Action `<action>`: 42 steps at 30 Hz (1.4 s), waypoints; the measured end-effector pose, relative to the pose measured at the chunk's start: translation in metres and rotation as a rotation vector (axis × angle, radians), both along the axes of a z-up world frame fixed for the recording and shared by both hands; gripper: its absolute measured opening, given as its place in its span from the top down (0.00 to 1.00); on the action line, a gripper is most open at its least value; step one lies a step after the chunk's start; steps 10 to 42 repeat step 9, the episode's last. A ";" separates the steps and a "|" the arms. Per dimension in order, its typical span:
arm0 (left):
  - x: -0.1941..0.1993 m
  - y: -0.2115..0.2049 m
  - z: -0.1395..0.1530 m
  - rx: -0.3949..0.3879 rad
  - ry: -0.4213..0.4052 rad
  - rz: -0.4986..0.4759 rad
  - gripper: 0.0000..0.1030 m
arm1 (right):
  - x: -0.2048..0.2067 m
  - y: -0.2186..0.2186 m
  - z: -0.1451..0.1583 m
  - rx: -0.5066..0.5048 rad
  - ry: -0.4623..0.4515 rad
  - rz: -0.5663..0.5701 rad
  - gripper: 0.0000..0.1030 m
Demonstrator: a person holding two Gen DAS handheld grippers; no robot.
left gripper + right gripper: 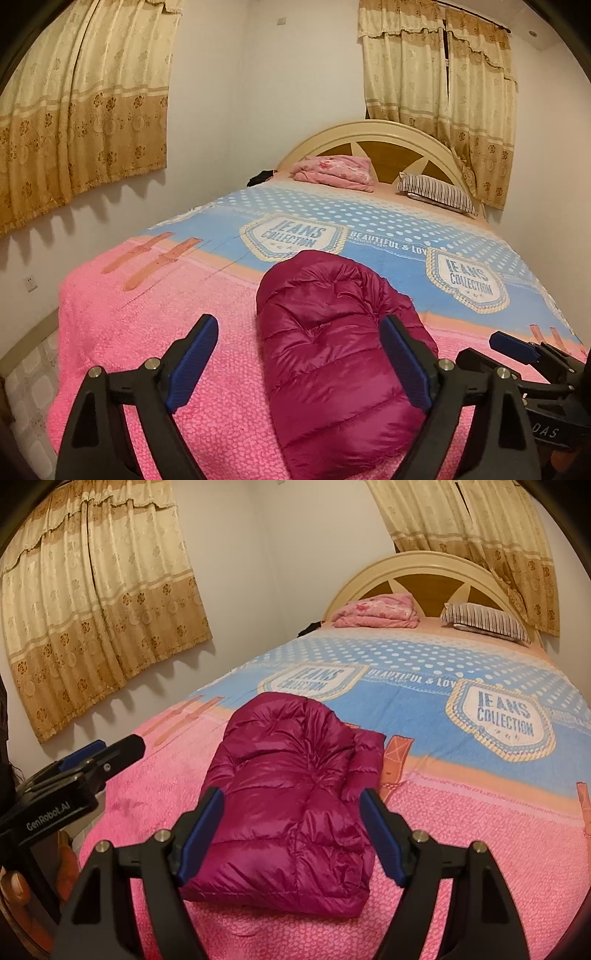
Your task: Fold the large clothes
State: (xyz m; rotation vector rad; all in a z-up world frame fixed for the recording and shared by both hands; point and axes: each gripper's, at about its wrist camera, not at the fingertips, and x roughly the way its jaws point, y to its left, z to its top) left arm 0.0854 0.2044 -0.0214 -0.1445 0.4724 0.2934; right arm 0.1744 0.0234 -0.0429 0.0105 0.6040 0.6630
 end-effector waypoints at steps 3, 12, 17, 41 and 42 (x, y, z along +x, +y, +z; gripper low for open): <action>-0.002 -0.004 0.001 0.034 -0.016 0.005 0.11 | -0.001 -0.001 -0.001 -0.001 0.002 0.001 0.24; -0.004 -0.006 0.003 0.050 -0.035 -0.003 0.11 | -0.001 -0.003 -0.002 0.000 0.006 -0.001 0.24; -0.004 -0.006 0.003 0.050 -0.035 -0.003 0.11 | -0.001 -0.003 -0.002 0.000 0.006 -0.001 0.24; -0.004 -0.006 0.003 0.050 -0.035 -0.003 0.11 | -0.001 -0.003 -0.002 0.000 0.006 -0.001 0.24; -0.004 -0.006 0.003 0.050 -0.035 -0.003 0.11 | -0.001 -0.003 -0.002 0.000 0.006 -0.001 0.24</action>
